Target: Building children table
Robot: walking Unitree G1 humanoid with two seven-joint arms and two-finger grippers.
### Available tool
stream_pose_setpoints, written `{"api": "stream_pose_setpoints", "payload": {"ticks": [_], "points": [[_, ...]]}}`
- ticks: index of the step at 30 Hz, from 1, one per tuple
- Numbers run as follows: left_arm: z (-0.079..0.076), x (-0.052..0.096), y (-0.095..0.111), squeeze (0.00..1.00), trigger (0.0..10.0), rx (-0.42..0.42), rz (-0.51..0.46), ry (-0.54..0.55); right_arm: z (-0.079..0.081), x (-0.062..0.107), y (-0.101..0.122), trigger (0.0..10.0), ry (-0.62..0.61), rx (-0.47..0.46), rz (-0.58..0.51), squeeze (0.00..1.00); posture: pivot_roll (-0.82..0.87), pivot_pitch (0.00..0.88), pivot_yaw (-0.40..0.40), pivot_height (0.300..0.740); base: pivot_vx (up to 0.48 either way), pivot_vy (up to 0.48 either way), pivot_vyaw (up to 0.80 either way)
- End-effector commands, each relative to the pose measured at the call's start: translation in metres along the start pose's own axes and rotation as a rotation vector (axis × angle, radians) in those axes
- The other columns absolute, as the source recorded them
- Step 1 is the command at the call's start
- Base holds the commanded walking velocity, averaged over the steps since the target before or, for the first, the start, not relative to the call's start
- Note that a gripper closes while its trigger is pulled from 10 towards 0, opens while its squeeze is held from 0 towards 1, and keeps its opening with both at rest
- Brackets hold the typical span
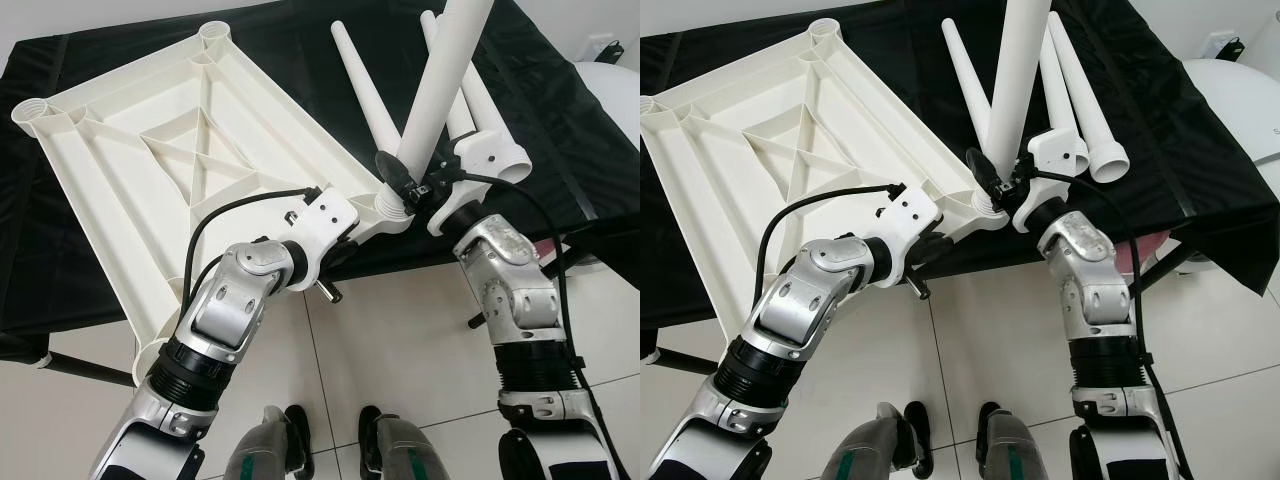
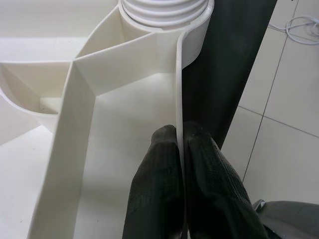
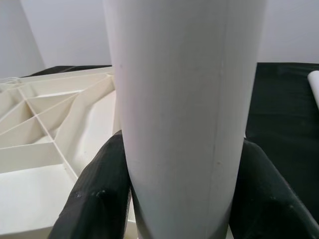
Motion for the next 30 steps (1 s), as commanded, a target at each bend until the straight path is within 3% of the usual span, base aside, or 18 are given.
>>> {"api": "stream_pose_setpoints", "payload": {"ticks": [1,13,18,29,30], "points": [[0.004,0.0,-0.013,0.0,10.0,0.025,0.044,0.076,0.011,-0.003,0.013,10.0,0.0,-0.001,-0.048,0.0,-0.09,0.217,0.044,0.74,0.0,0.0,0.0],[0.003,-0.001,-0.012,0.0,10.0,0.031,0.041,0.078,0.017,-0.005,0.016,10.0,-0.177,0.094,-0.024,0.0,-0.09,0.216,0.041,0.74,0.0,0.0,0.0],[0.003,0.0,-0.012,0.0,10.0,0.034,0.04,0.08,0.015,-0.001,0.018,10.0,-0.345,0.121,-0.013,0.0,-0.09,0.215,0.04,0.74,0.0,0.0,0.0],[0.003,-0.001,-0.012,0.0,10.0,0.031,0.039,0.074,0.018,0.005,0.019,10.0,-0.449,0.141,0.005,0.0,-0.09,0.203,0.045,0.74,0.0,0.0,0.0],[0.002,-0.001,-0.012,0.0,10.0,0.031,0.039,0.073,0.019,0.005,0.019,10.0,-0.449,0.132,0.005,0.56,-0.09,0.203,0.045,0.74,0.0,0.0,0.0]]}}
Point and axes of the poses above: a point about 5 cm out from each wrist's last joint towards the gripper, its own x axis pointing back from the gripper into the wrist, its own y axis along the axis of the wrist's last joint, z = x × y, the point moved 2 cm from there along -x, pointing out of the wrist towards the gripper, and after that the axes turned 6 degrees about x, right-handed, at the moved point
